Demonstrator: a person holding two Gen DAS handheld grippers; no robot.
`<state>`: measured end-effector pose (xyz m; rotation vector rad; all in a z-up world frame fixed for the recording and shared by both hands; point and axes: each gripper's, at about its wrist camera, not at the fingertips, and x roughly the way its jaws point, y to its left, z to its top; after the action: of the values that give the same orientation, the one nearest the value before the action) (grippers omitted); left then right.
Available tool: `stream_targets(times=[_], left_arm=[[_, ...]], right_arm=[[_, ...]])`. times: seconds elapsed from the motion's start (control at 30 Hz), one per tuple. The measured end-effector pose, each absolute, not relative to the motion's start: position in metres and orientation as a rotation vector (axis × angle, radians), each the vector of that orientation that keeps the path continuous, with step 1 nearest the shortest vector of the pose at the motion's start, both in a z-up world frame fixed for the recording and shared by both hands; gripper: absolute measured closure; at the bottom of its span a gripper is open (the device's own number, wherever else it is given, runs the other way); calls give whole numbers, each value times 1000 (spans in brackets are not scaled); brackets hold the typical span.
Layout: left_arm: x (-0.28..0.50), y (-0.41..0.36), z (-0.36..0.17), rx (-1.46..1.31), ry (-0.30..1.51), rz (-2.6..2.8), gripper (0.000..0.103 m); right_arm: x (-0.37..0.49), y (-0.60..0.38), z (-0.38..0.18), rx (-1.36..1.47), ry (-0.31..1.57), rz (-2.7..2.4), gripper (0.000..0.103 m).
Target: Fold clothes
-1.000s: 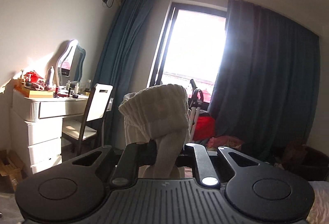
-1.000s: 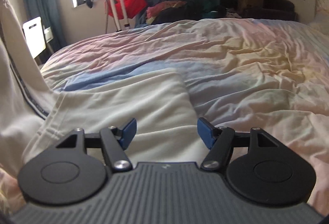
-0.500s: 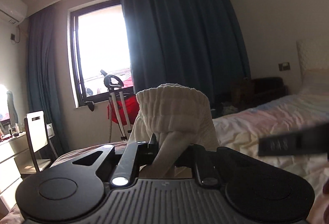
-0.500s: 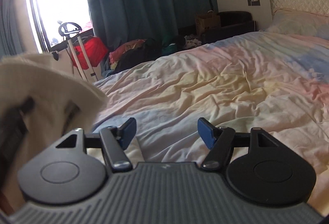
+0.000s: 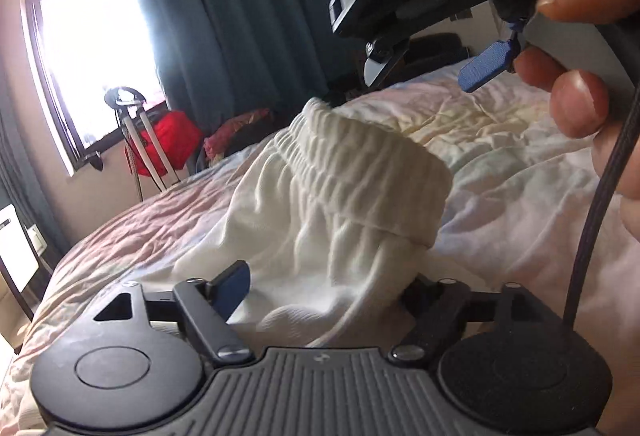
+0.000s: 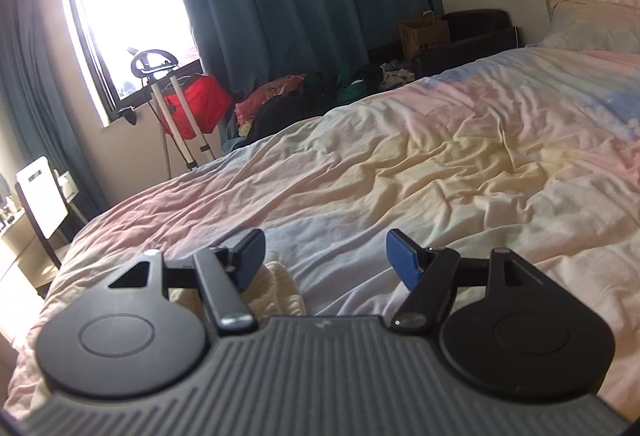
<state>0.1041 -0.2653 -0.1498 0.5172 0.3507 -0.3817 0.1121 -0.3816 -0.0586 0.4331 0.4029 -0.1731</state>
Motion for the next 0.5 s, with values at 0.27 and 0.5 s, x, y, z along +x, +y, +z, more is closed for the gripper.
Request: stream_targets(times=[0.27,0.5], left_arm=[[104,-191,-134,536,473,-408,15],[115,-110,-113,400,509,-259,13]], right_arm=[[106,-390,-67,598,449,-77,33],[90,-384,-75,732,517,-5,32]])
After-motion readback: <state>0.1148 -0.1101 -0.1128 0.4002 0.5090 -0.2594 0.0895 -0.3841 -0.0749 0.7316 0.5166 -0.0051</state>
